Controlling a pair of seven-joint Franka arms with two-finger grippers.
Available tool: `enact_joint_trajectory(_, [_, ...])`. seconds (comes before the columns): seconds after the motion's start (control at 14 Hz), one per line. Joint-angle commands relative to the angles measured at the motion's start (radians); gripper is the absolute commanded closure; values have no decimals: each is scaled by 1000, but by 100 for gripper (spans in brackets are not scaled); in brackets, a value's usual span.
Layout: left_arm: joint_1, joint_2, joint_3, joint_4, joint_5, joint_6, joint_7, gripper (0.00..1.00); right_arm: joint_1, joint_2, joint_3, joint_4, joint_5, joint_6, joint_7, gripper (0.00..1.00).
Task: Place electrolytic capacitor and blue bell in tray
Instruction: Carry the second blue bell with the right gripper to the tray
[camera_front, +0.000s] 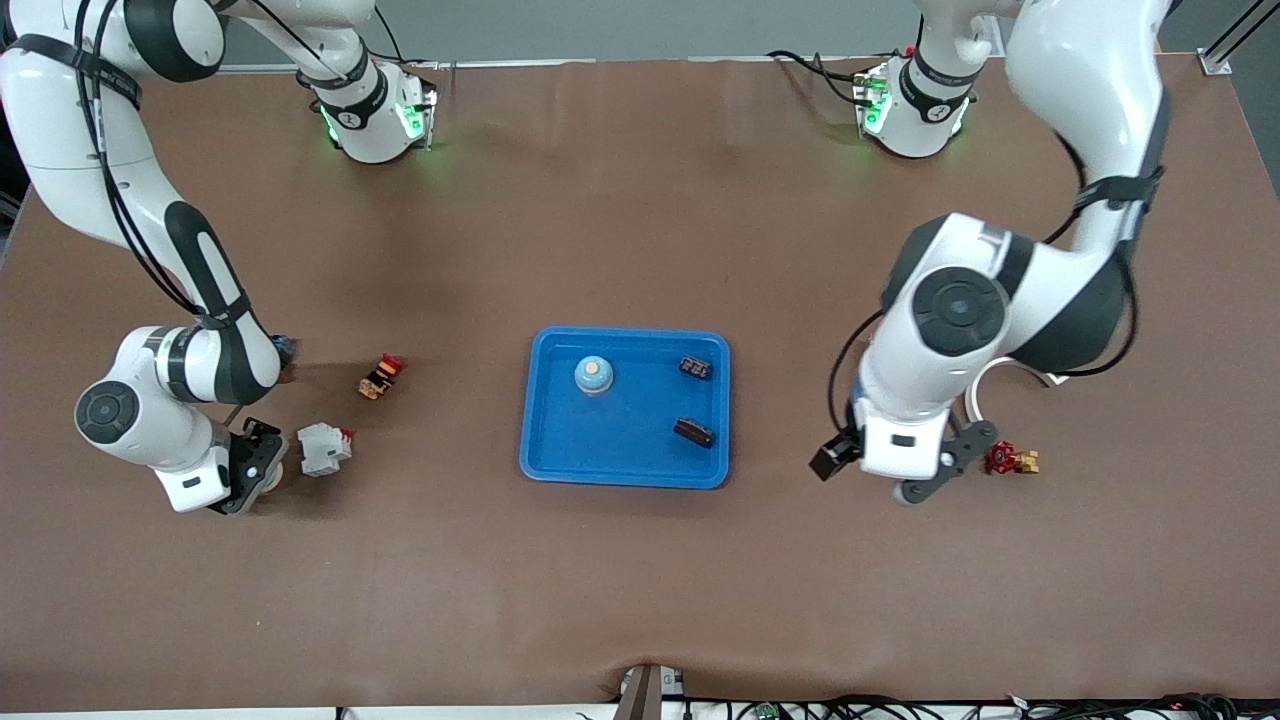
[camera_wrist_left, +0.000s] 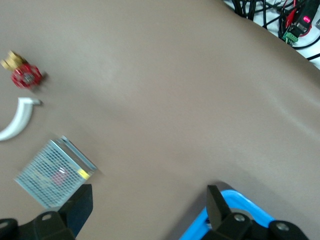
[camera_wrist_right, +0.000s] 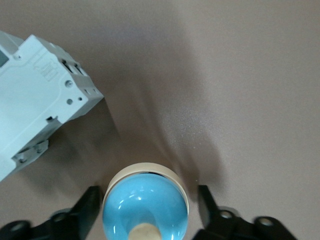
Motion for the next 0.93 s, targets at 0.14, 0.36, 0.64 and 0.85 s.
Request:
enact_joint_trajectory(0.14, [96, -102, -3, -32, -37, -83, 278, 0, -27, 3, 27, 3, 45, 8, -21, 55])
enact_joint_trajectory(0.36, [174, -156, -3, -32, -72, -145, 463, 0, -27, 3, 27, 6, 48, 5, -12, 60])
enact_joint_trajectory(0.64, [272, -193, -3, -32, -102, -182, 652, 0, -21, -14, 29, 54, 183, -105, -6, 59])
enact_joint_trajectory(0.85, [309, -223, 2, -31, -99, -218, 716, 0, -5, -44, 29, 163, 257, -304, 86, 60])
